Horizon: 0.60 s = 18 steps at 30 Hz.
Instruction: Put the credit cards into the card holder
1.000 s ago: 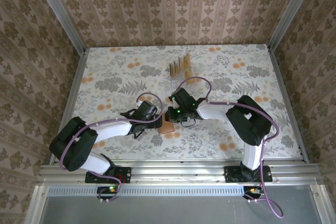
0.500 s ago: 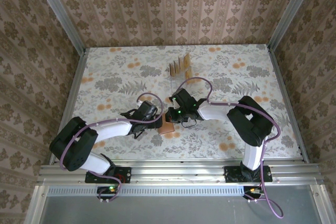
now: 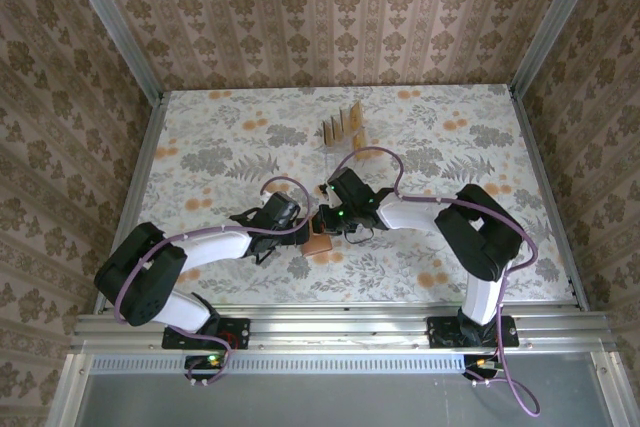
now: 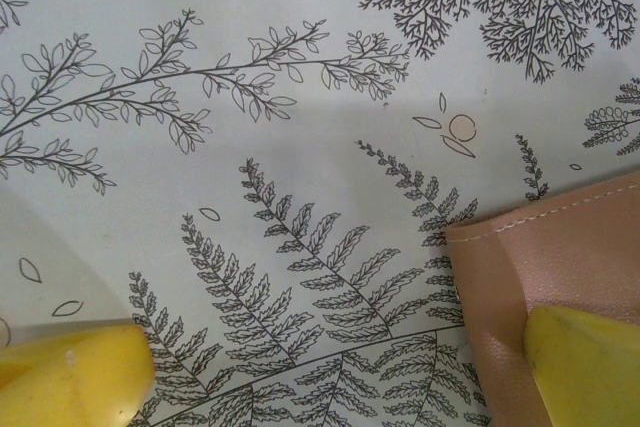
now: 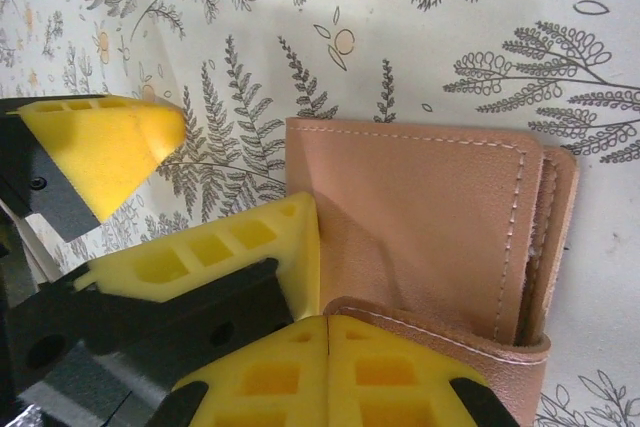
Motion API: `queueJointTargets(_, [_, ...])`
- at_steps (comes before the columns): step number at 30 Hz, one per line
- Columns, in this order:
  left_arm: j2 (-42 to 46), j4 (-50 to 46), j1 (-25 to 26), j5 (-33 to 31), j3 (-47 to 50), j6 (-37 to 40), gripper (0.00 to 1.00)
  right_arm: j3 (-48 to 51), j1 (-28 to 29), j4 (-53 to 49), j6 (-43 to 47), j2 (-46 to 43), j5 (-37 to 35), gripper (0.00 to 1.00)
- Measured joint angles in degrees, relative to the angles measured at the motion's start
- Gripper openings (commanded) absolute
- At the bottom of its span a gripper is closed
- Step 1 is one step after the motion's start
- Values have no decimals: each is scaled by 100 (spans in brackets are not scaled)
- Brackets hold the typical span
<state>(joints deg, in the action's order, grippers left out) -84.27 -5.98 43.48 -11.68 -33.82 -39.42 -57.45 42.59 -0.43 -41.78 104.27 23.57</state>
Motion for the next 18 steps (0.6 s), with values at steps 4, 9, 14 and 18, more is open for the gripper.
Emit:
queueJointTargets(4, [0, -2, 0, 0, -2, 0, 99, 0, 0, -17, 0, -7, -28, 0])
queueJointTargets(9, [-2, -2, 0, 0, -2, 0, 100, 17, -2, -22, 0, -7, -50, 0])
queueJointTargets(14, [-2, -2, 0, 0, -2, 0, 100, 74, -20, -17, 0, -7, -61, 0])
queueJointTargets(18, [-2, -2, 0, 0, -2, 0, 100, 96, -22, -13, 0, -7, -61, 0])
